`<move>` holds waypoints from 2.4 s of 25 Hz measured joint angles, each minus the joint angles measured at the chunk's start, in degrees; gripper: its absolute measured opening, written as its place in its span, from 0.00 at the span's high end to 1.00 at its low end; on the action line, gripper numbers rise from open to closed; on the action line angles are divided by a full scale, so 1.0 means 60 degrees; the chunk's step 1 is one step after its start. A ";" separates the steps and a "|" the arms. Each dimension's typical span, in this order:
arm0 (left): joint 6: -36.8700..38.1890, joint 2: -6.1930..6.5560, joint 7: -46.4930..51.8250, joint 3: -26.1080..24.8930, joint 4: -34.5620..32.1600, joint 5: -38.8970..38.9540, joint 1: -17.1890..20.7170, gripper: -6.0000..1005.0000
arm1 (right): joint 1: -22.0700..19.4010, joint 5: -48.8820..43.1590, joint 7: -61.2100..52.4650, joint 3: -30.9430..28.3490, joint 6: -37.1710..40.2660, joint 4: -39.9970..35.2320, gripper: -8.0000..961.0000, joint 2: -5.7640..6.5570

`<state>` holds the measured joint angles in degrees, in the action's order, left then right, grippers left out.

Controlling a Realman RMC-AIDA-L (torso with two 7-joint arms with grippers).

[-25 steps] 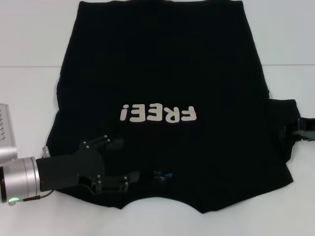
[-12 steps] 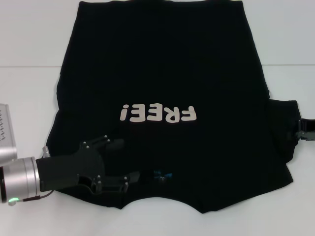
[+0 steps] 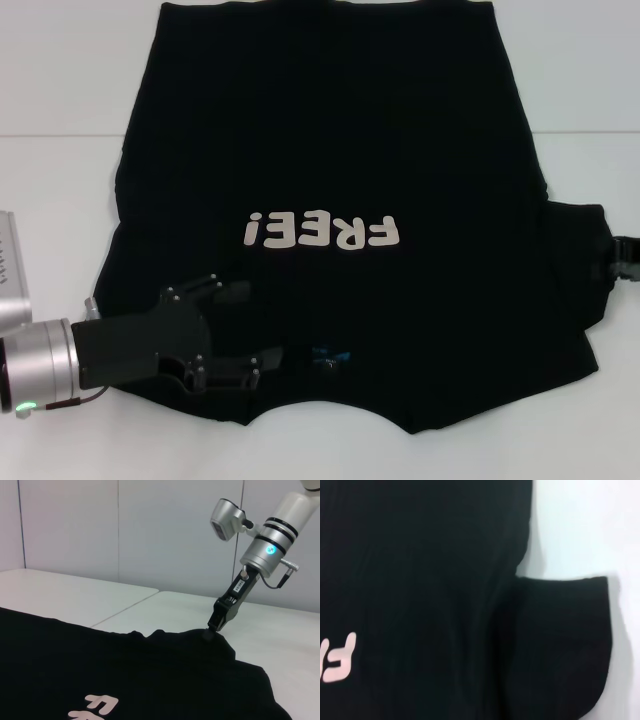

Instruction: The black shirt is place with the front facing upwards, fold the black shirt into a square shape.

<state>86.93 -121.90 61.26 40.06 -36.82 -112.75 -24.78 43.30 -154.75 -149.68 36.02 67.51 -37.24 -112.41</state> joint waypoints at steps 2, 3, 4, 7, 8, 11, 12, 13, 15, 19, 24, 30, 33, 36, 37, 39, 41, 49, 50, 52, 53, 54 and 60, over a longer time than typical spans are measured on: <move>0.0000 0.0000 0.0006 0.0000 0.0000 0.0011 0.0000 0.07 | -0.0040 0.0020 0.0000 -0.0042 0.0036 -0.0123 0.96 0.0034; 0.0003 0.0000 0.0025 0.0001 0.0000 0.0017 0.0000 0.07 | -0.0066 0.0021 0.0000 -0.0050 0.0058 -0.0196 0.96 0.0042; 0.0007 0.0003 0.0049 0.0001 0.0000 0.0021 0.0000 0.07 | -0.0088 0.0027 0.0000 -0.0056 0.0068 -0.0245 0.96 0.0051; 0.0011 0.0016 0.0110 0.0004 0.0000 0.0027 0.0000 0.07 | -0.0188 0.0116 0.0000 -0.0083 0.0172 -0.0472 0.95 0.0090; 0.0014 0.0017 0.0117 0.0004 0.0000 0.0027 0.0000 0.07 | -0.0229 0.0193 0.0000 -0.0090 0.0216 -0.0552 0.95 0.0109; 0.0021 0.0024 0.0158 0.0004 0.0000 0.0027 0.0000 0.07 | -0.0356 0.0513 0.0026 -0.0098 0.0361 -0.0811 0.95 0.0176; 0.0022 0.0029 0.0177 0.0001 0.0000 0.0028 0.0000 0.07 | -0.0400 0.0627 0.0050 -0.0099 0.0410 -0.0920 0.95 0.0189; 0.0021 0.0039 0.0210 -0.0001 0.0000 0.0028 0.0000 0.07 | -0.0433 0.0742 0.0081 -0.0100 0.0446 -0.1017 0.95 0.0201; 0.0017 0.0056 0.0237 -0.0003 0.0000 0.0026 0.0000 0.07 | -0.0456 0.0925 0.0167 -0.0101 0.0500 -0.1151 0.95 0.0218; -0.0014 0.0078 0.0243 -0.0007 0.0001 0.0034 0.0000 0.07 | -0.0320 0.1150 0.0388 -0.0099 0.0560 -0.1228 0.95 0.0233; -0.0040 0.0091 0.0366 -0.0012 0.0000 0.0036 0.0000 0.07 | 0.0079 0.1187 0.0564 0.0076 0.0619 -0.1318 0.95 0.0126; -0.0046 0.0103 0.0378 -0.0011 0.0001 0.0073 0.0012 0.07 | 0.0643 0.1198 0.0760 0.0634 0.0658 -0.1240 0.95 -0.0139; -0.0056 0.0103 0.0380 -0.0012 0.0000 0.0073 0.0029 0.07 | 0.0848 0.1198 0.0762 0.1027 0.0654 -0.1225 0.96 -0.0311; -0.0060 0.0102 0.0381 -0.0015 0.0000 0.0073 0.0053 0.07 | 0.0953 0.1197 0.0763 0.1344 0.0587 -0.1211 0.96 -0.0472; -0.0061 0.0102 0.0381 -0.0022 0.0000 0.0073 0.0059 0.07 | 0.0972 0.1197 0.0763 0.1394 0.0535 -0.1211 0.96 -0.0516; -0.0061 0.0102 0.0382 -0.0027 0.0000 0.0073 0.0069 0.07 | 0.0985 0.1247 0.0824 0.1423 0.0425 -0.1201 0.95 -0.0605; -0.0061 0.0102 0.0383 -0.0057 0.0000 0.0073 0.0082 0.07 | 0.0950 0.1469 0.1060 0.1423 0.0325 -0.1153 0.95 -0.0666; -0.0061 0.0094 0.1443 -0.0583 0.0060 0.0097 0.0036 0.07 | 0.0235 0.4018 0.3170 0.1322 -0.0194 -0.0533 0.74 -0.0792; -0.0060 0.0097 0.1658 -0.0676 0.0058 0.0099 0.0021 0.07 | 0.0098 0.4367 0.3542 0.1313 -0.0241 -0.0425 0.71 -0.0784; -0.0056 0.0125 0.2370 -0.0837 0.0034 0.0100 -0.0018 0.07 | -0.0199 0.5053 0.4372 0.1307 -0.0243 -0.0251 0.64 -0.0779; -0.0015 0.0204 0.3049 -0.0876 0.0022 0.0101 -0.0051 0.07 | -0.0413 0.5486 0.5114 0.1310 -0.0199 -0.0161 0.61 -0.0796; 0.0037 0.0290 0.3669 -0.0880 0.0015 0.0099 -0.0090 0.07 | -0.0691 0.5889 0.6154 0.1340 -0.0076 -0.0081 0.58 -0.0865; 0.0660 0.0987 0.7021 -0.0868 0.0046 0.0038 -0.0283 0.07 | -0.1361 0.6657 0.9635 0.1351 0.0713 0.0185 0.31 -0.1252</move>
<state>90.89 -115.98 103.38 34.85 -36.55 -112.52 -26.48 35.13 -114.81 -91.87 44.12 71.79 -36.13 -119.92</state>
